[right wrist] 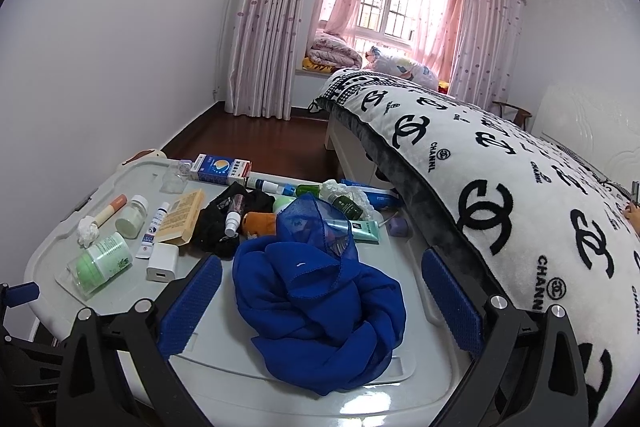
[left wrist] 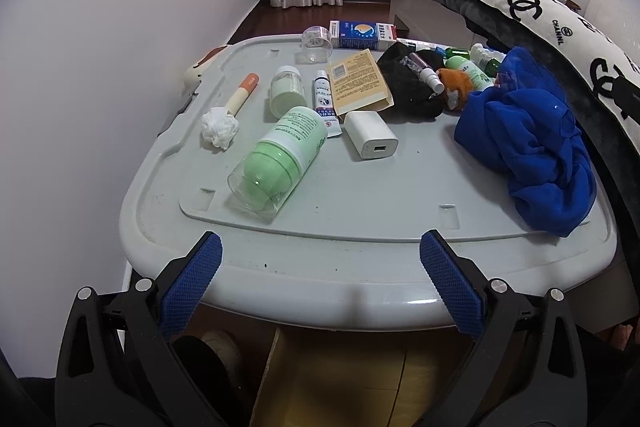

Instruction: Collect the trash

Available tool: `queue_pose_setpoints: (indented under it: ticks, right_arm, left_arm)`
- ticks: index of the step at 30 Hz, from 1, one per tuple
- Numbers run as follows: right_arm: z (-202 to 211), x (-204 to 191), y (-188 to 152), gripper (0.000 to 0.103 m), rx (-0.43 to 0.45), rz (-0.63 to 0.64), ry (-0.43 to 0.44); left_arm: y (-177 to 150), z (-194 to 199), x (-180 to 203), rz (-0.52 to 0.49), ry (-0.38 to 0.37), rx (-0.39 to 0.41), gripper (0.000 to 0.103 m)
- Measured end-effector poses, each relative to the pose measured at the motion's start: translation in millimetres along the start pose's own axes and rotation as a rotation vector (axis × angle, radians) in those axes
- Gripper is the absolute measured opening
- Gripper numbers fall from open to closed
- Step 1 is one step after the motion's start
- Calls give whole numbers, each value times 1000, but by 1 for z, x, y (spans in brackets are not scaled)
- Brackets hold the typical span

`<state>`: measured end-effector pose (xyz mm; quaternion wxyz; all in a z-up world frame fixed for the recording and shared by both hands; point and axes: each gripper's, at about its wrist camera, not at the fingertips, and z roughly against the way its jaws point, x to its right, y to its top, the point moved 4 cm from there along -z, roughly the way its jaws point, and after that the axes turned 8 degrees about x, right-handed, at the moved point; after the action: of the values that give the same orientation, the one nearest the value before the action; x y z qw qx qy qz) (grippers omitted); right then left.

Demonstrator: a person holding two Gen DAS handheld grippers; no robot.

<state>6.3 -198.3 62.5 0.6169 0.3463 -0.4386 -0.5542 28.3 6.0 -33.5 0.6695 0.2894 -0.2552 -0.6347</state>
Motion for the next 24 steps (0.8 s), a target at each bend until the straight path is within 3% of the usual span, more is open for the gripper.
queue_pose_setpoints:
  ticks: [24]
  right_arm:
    - [0,-1,0,98,-1,7,0]
  left_arm:
    - [-3,-2,1,-10,8,-20,97]
